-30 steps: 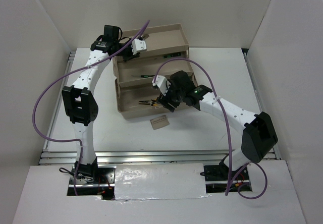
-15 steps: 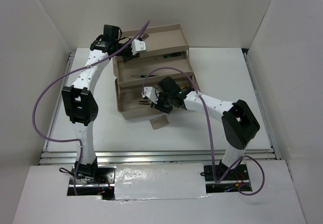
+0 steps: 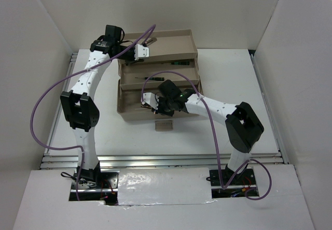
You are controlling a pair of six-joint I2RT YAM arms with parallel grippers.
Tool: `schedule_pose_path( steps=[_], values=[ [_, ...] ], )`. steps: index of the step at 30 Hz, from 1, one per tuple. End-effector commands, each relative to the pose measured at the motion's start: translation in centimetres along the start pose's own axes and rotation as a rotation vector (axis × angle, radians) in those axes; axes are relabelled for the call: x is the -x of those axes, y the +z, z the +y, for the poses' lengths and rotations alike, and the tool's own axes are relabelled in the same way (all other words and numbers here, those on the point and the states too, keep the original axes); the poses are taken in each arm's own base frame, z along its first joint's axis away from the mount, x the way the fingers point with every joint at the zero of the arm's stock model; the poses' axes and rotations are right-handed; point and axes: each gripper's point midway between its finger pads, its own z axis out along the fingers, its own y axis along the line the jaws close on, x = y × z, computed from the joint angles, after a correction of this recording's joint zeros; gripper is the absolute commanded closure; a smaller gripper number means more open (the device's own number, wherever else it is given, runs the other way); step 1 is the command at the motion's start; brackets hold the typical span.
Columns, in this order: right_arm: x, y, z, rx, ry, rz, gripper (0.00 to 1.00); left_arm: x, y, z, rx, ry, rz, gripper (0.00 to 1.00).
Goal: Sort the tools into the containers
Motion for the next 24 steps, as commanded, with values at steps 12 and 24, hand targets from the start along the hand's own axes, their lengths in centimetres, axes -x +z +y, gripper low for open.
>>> schedule_pose_path(
  steps=[12, 24],
  values=[
    [0.9, -1.7, -6.2, -0.277, 0.066, -0.049, 0.94, 7.1, -3.6, -9.4, -0.238, -0.05, -0.109, 1.0],
    [2.3, -5.4, -9.9, -0.665, 0.044, -0.122, 0.91, 9.4, -5.5, -14.2, -0.301, -0.174, -0.145, 1.0]
  ],
)
